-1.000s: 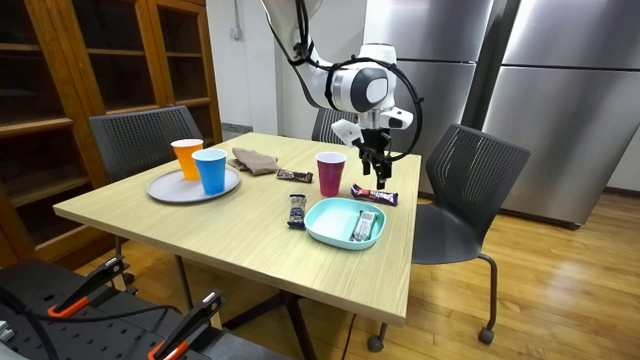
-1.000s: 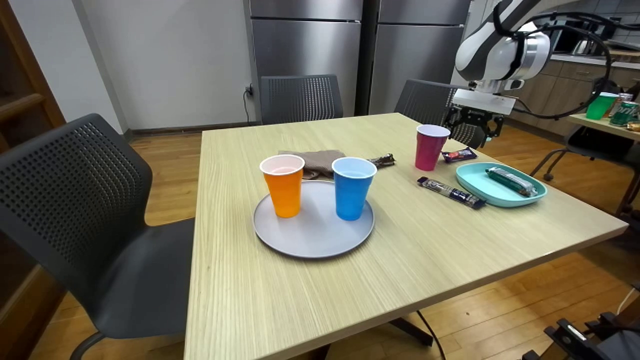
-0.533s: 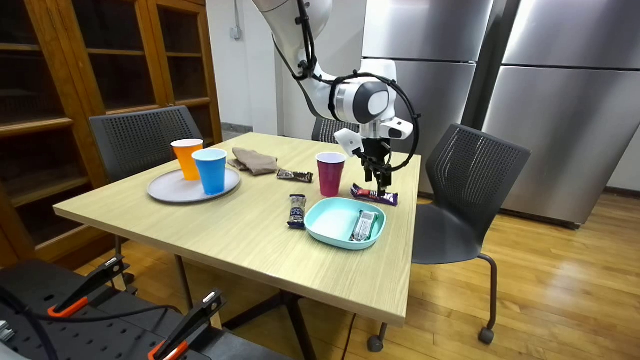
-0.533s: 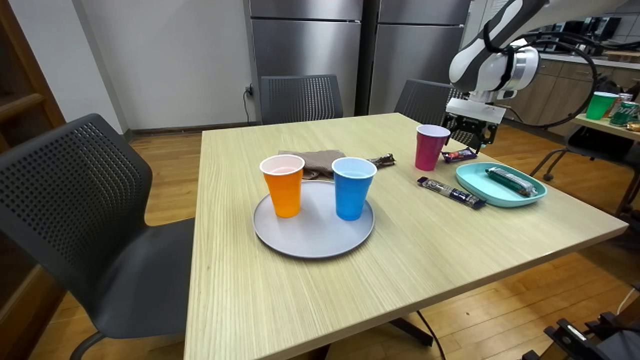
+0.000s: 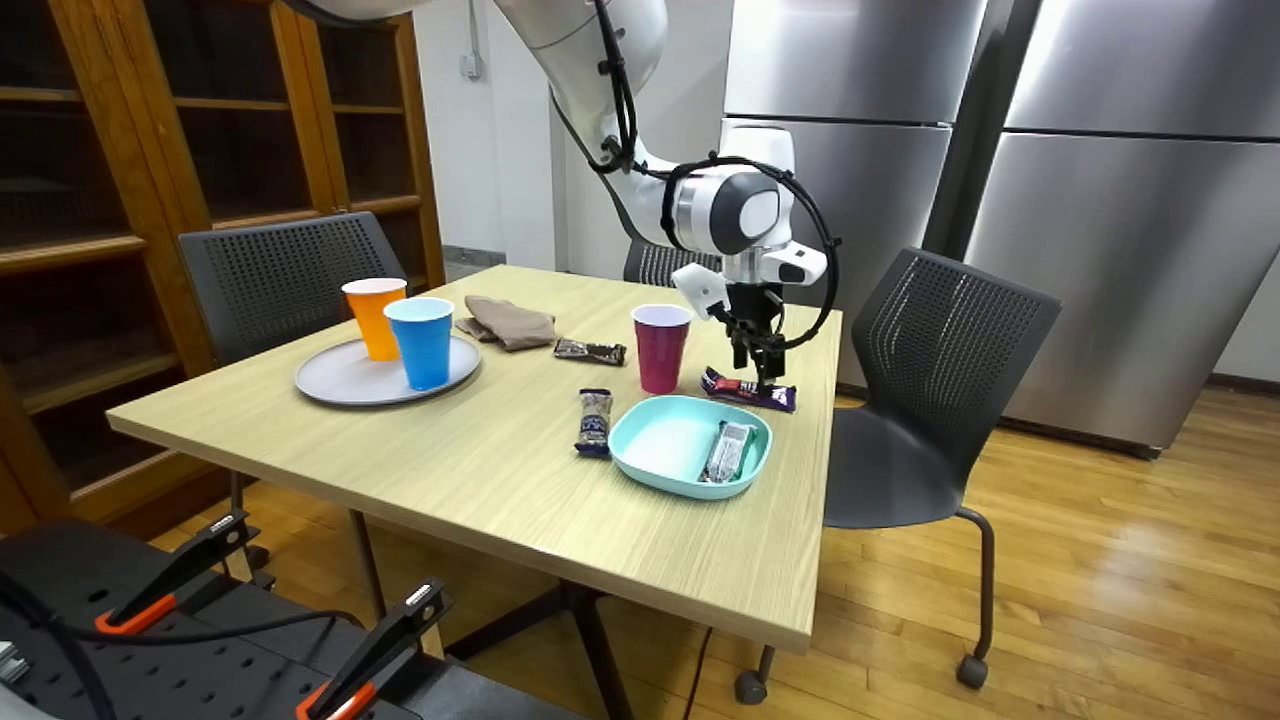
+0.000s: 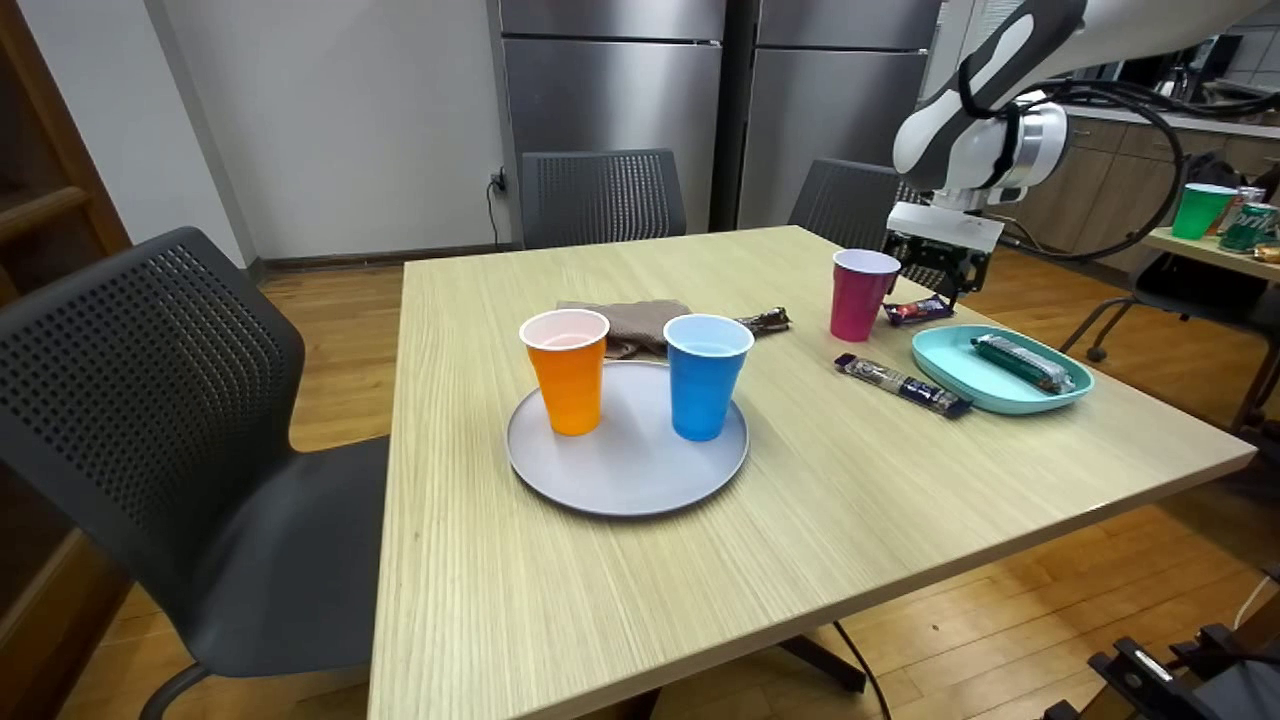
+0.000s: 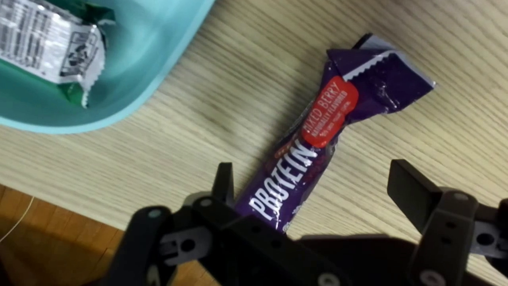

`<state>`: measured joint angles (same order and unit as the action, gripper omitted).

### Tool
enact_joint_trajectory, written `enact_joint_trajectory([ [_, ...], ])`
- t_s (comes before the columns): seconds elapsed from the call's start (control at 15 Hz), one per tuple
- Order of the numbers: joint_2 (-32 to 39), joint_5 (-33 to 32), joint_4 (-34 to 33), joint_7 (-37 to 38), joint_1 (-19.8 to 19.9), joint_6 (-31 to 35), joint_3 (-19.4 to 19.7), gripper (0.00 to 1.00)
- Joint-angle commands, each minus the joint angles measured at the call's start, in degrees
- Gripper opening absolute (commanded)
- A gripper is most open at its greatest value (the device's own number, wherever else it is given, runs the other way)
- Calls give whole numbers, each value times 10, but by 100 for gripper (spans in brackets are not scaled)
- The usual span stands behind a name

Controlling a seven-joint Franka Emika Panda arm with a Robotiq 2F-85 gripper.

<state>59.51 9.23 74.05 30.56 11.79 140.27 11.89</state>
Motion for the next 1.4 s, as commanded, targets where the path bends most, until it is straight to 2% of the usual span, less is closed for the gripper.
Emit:
enact_joint_trajectory([
  [0.0,7,6,-26,7,-3,-23,7,75],
  [0.07,6,5,-27,6,-3,-23,7,73],
  [0.13,6,5,-28,7,-4,-22,7,66],
  [0.67,7,3,-29,7,-4,-26,9,3],
  [0.8,7,3,-30,8,-4,-27,10,0],
  [0.93,7,2,-32,8,-4,-30,11,2],
  [1.33,-23,-3,-11,-3,-3,-42,18,0],
])
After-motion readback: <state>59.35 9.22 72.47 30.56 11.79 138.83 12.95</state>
